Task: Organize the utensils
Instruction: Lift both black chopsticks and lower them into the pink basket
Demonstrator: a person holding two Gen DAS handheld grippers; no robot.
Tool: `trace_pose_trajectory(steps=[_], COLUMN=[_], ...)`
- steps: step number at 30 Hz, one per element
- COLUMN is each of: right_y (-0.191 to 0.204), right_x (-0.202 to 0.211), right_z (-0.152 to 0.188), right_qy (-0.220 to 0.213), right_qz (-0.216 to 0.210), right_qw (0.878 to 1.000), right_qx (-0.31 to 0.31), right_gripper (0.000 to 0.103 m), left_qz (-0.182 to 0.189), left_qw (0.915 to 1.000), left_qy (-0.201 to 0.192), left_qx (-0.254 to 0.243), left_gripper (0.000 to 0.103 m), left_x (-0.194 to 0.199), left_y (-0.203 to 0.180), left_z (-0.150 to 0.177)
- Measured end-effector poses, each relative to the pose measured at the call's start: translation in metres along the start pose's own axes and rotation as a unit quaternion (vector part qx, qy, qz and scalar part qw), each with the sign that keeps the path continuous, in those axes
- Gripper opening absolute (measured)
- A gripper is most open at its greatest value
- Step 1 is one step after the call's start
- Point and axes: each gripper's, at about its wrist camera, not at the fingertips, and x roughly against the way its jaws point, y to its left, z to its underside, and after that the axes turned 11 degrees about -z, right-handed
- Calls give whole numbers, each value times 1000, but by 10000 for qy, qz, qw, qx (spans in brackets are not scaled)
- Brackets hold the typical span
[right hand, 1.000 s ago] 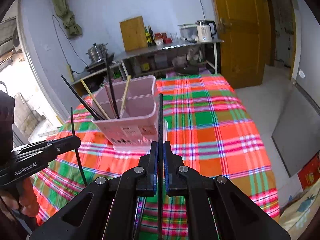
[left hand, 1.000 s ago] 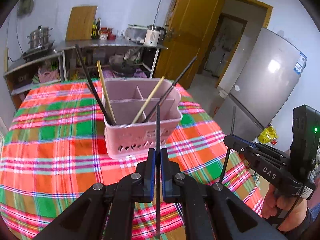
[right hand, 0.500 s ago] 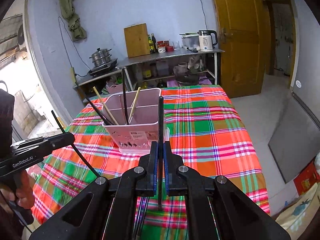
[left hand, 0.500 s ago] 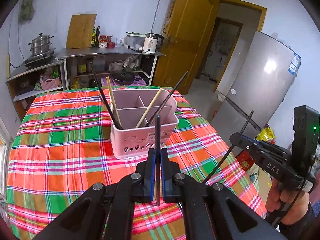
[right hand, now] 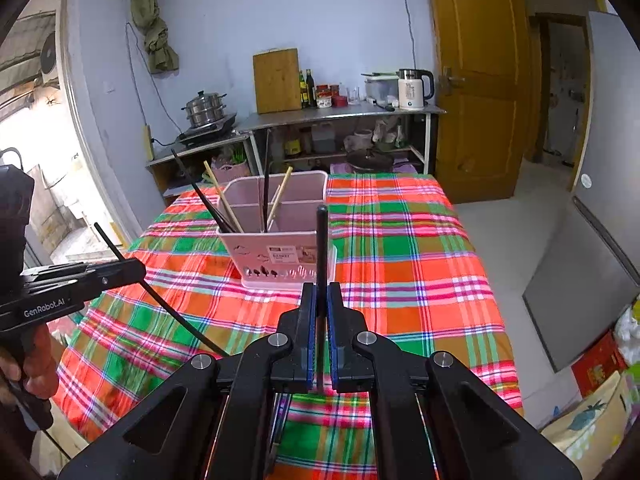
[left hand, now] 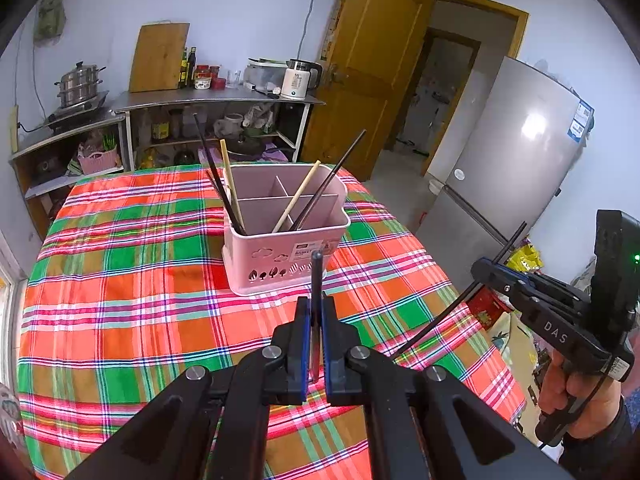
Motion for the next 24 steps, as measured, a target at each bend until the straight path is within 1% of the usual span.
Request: trace_pose_trajectory(steps=[11,19,24], right_y=[16,21,22], right_x=[2,-5,-11], right_z=[-10,-13,-19], right_qy=[-162,-182,-211], right_qz=[-126,-239,-291], right_qw=[9997,9994,9992], right_qx=[142,167,171], right_gripper=[5,5,5], left_qz=[-39,-51,-68], left_qw=[9997,9997,9997], left_qy=[-252,-241,-242], left_qx=[-36,-35,-1], left_gripper=[4,4,4], left_x=[18,19,16], left_y=[-1,1,6], left_z=[-1,-3,-10])
